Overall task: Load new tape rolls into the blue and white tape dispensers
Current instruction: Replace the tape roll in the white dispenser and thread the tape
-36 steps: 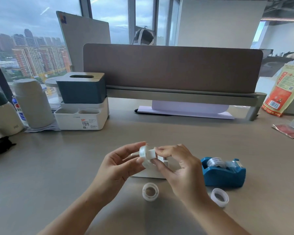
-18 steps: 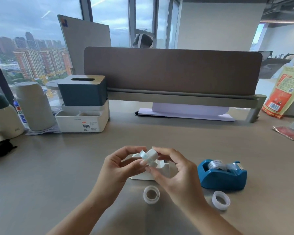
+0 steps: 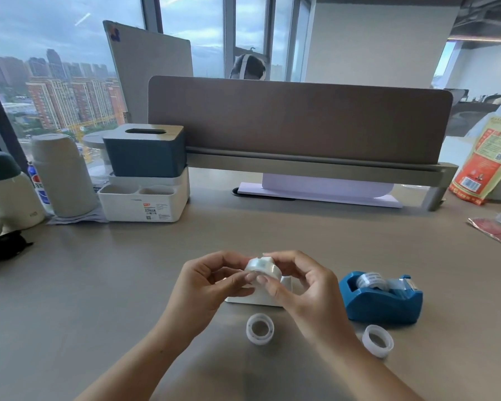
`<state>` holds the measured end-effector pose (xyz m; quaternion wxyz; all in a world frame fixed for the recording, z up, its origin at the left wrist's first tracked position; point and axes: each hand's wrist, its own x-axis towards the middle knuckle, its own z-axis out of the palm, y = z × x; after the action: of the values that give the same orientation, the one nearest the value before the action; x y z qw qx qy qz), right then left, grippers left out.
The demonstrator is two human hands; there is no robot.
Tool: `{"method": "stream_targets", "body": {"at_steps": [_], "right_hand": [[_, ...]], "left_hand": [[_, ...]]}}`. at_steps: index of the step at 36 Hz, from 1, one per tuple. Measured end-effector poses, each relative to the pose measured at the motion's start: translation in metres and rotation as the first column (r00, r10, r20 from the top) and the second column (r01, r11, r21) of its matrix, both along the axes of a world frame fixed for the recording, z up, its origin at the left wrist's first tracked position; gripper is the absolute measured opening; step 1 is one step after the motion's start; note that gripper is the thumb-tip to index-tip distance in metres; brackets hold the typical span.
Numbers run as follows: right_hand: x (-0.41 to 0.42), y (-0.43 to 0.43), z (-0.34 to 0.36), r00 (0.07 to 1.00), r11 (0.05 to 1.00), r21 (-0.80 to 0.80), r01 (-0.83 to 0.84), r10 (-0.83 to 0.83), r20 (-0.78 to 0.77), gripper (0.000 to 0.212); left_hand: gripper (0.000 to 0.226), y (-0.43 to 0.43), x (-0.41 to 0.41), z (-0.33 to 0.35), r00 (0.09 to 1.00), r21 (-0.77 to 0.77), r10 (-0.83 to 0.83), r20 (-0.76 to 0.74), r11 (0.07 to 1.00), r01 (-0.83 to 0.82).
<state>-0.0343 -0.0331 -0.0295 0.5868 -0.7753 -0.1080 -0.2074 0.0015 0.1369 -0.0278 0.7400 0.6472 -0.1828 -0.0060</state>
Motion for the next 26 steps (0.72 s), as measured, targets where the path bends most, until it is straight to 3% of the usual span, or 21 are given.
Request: {"method": "stream_targets", "body": {"at_steps": [26], "right_hand": [[0.0038, -0.0053, 0.0008, 0.998, 0.998, -0.042, -0.049, 0.046, -0.052, 0.017]], "left_hand": [[0.020, -0.0003, -0.0017, 0.0015, 0.999, 0.002, -0.019, -0.040, 1.000, 0.019]]}}
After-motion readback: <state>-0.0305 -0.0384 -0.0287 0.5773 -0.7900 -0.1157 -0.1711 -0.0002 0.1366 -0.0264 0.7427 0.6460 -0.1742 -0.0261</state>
